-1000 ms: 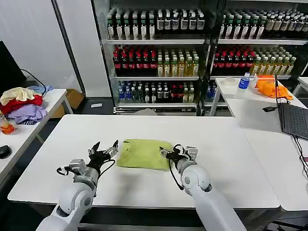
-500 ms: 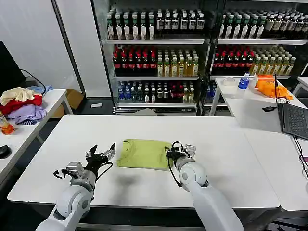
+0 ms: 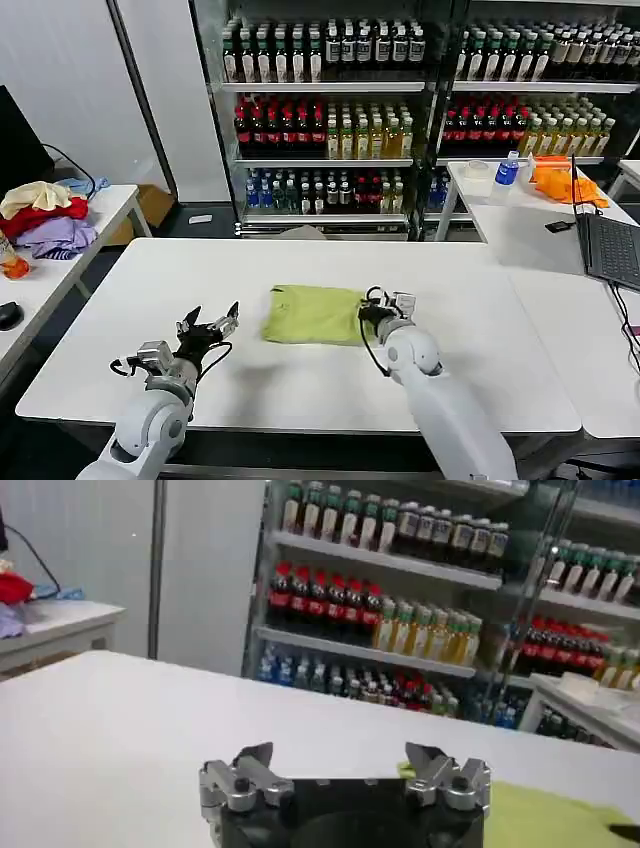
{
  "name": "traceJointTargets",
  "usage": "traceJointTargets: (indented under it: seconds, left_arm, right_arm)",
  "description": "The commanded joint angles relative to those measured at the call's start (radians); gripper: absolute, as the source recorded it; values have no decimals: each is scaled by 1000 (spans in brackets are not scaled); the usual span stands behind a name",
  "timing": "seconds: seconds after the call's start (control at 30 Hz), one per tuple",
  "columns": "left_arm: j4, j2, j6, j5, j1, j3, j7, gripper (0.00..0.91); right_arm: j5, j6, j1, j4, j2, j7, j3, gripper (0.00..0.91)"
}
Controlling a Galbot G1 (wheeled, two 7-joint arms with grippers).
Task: Fold and organize the clothes.
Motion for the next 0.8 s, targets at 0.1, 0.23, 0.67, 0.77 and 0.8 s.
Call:
traceJointTargets:
  seconds: [0.1, 0.23, 0.67, 0.77, 0.8]
  left_arm:
    - [-1, -4, 2, 6, 3, 5, 2, 907]
    - [-1, -6, 3, 6, 1, 11, 1, 907]
    - [-15, -11, 1, 17, 9, 20, 11, 907]
    - [-23, -11, -11, 18, 19, 16, 15, 907]
    - [-29, -10, -20, 17, 24, 15, 20, 907]
  right_arm:
    - [-185, 30, 93, -88, -100, -163, -3, 0]
    - [-301, 38, 78, -84, -120, -212, -1, 0]
    - [-424, 352, -78, 99, -166, -217, 59, 907]
    - [-462, 413, -165, 196, -185, -220, 100, 907]
    - [-465, 428, -195, 217, -189, -219, 107, 907]
